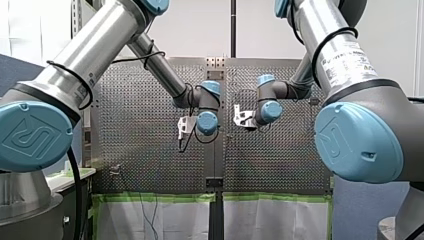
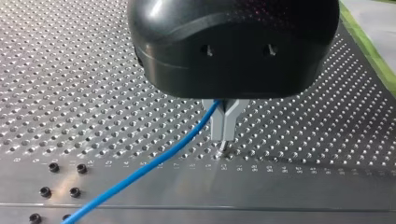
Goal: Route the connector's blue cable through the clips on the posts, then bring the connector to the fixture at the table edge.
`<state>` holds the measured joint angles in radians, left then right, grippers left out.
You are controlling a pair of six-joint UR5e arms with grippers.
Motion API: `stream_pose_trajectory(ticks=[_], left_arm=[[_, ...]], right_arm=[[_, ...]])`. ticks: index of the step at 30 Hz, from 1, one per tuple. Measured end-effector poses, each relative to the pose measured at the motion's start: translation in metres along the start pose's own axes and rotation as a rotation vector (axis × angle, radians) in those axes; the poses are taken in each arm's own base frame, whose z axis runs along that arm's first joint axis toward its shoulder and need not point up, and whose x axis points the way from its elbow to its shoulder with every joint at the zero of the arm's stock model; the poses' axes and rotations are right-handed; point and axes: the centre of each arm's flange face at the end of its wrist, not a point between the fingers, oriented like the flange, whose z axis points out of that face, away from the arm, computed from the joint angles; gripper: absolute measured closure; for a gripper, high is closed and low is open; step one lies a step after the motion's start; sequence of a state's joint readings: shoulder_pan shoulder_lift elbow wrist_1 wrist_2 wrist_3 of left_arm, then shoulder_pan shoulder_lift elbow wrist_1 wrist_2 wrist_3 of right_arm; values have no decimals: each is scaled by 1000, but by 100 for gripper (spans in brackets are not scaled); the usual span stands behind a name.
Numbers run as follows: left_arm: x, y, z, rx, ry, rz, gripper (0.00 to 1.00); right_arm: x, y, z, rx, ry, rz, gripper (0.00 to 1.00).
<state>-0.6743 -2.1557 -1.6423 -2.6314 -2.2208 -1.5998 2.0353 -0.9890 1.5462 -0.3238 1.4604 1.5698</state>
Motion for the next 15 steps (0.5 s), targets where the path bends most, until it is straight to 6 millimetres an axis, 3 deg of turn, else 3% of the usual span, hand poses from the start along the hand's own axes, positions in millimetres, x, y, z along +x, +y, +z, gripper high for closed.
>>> stream_pose_trajectory(ticks=[15], left_arm=[[9, -3, -7, 32, -2, 1, 100]], right_arm=[[-9, -6, -27, -6, 22, 2, 100]])
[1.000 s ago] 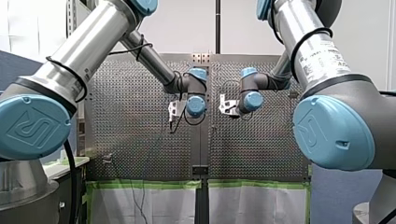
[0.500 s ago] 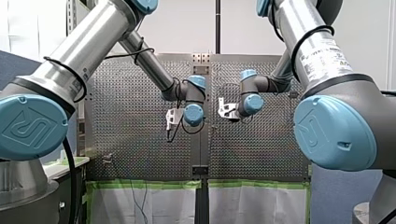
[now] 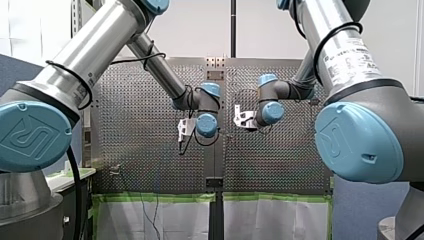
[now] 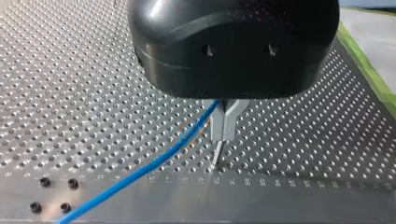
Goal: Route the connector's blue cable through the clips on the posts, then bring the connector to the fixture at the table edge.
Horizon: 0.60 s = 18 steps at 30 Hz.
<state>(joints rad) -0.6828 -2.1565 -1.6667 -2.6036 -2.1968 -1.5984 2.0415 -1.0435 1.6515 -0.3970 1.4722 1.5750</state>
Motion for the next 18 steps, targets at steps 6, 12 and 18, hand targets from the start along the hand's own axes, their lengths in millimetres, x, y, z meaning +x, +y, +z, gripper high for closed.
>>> stream_pose_trajectory(ticks=[6, 12, 18], left_arm=[[11, -3, 5, 23, 6, 4, 100], [31, -3, 12, 30, 24, 12, 100], [26, -7, 20, 40, 11, 3, 100]], right_arm=[[-16, 0, -9, -5, -4, 15, 100], [-28, 3, -15, -12, -17, 23, 100], [-29, 11, -14, -26, -3, 20, 100]])
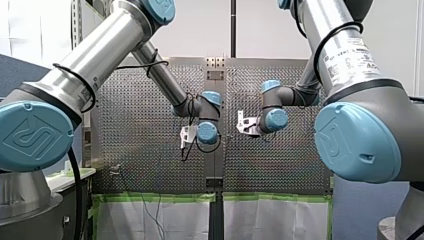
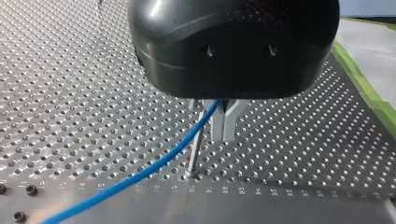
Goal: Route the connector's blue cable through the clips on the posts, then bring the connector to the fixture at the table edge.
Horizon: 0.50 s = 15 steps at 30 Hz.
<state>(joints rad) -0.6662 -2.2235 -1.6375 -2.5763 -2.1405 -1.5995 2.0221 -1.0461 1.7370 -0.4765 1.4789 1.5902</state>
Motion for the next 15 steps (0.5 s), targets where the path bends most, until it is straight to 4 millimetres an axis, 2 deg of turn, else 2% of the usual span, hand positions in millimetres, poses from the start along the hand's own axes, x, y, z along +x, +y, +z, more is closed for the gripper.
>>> stream_pose_trajectory(ticks=[7, 15], left_arm=[[-2, -2, 3, 13, -4, 3, 100], [3, -6, 7, 28, 8, 11, 100]], right_arm=[[1, 9, 6, -13, 39, -1, 100], [-25, 14, 17, -17, 29, 1, 100]])
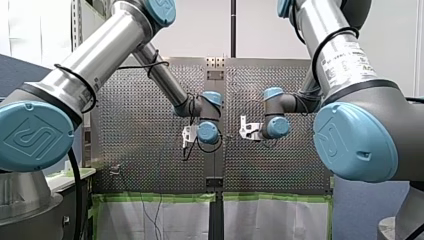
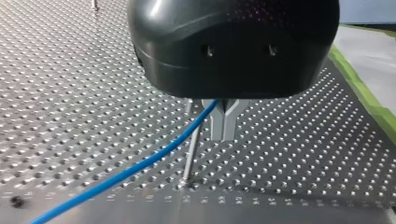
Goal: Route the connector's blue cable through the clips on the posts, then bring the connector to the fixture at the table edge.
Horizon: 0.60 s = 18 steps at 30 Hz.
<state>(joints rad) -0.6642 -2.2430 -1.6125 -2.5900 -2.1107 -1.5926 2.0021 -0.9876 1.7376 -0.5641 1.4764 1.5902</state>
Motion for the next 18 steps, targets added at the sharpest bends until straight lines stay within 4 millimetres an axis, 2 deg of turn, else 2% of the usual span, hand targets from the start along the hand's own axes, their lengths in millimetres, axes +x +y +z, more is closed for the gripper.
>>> stream_pose_trajectory(ticks=[5, 18], left_arm=[[10, -7, 8, 6, 5, -1, 100], [2, -16, 13, 13, -17, -16, 100]], right_arm=[[-6, 3, 2, -1, -3, 4, 100], [-5, 15, 6, 11, 13, 9, 100]])
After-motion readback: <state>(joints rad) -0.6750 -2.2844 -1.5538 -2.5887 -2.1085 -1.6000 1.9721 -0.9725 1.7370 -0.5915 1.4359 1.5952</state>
